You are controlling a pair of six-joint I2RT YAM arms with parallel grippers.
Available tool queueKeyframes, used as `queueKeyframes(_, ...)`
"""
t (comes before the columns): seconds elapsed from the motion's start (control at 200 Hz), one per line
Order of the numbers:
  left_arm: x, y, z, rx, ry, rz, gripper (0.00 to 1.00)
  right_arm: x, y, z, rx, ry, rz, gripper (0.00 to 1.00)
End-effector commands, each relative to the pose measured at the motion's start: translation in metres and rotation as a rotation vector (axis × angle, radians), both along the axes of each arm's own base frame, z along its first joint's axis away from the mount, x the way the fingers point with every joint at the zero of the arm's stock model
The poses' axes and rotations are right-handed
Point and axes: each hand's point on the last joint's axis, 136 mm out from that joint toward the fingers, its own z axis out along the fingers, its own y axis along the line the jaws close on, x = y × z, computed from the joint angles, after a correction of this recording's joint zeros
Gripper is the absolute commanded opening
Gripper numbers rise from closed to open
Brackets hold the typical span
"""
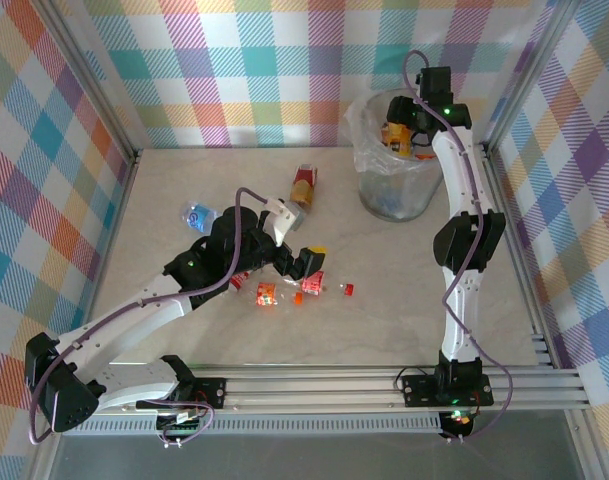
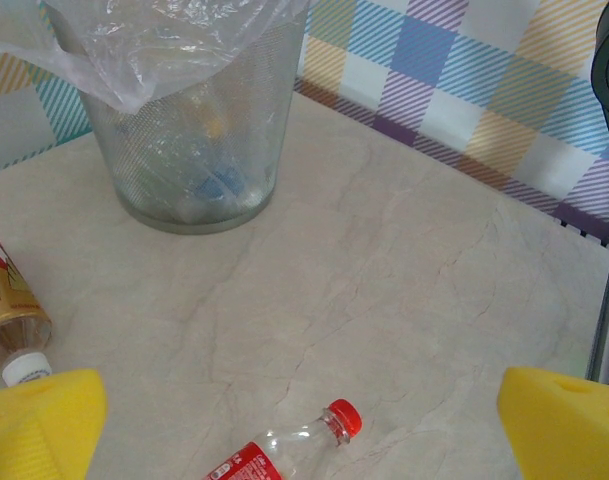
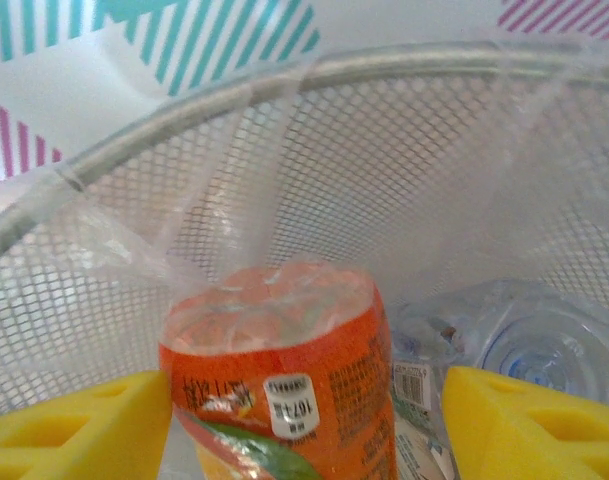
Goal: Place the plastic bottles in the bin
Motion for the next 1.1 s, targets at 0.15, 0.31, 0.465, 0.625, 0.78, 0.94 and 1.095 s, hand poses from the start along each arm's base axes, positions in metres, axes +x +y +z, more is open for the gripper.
queueKeyframes(0.15, -0.002, -0.004, 0.012, -0.004, -0.025, -0.015, 1.0, 0.0, 0.031, -0.031, 0.029, 0.055, 0.207, 0.67)
queueKeyframes(0.31, -0.002, -0.005, 0.011, -0.004, -0.021, -0.017, 1.0, -0.002, 0.032, -0.038, 0.016, 0.078, 0.228, 0.75)
queueKeyframes(0.465, -0.001, -0.005, 0.01, -0.002, -0.016, -0.018, 1.0, -0.009, 0.043, -0.043, 0.052, 0.103, 0.285, 0.68)
queueKeyframes(0.625, 0.0, -0.006, 0.01, -0.002, -0.013, -0.019, 1.0, -0.01, 0.042, -0.038, 0.06, 0.093, 0.279, 0.58)
queueKeyframes(0.78, -0.001, -0.006, 0.011, -0.004, -0.013, -0.02, 1.0, -0.011, 0.03, -0.026, 0.048, 0.081, 0.201, 0.5)
queueKeyframes(0.94, -0.001, -0.005, 0.013, -0.01, -0.013, -0.021, 1.0, -0.02, 0.027, -0.008, 0.064, 0.07, 0.185, 0.49)
queueKeyframes(1.095, -0.002, -0.004, 0.015, -0.014, -0.016, -0.024, 1.0, -0.034, 0.022, -0.019, 0.009, 0.134, 0.206, 0.52)
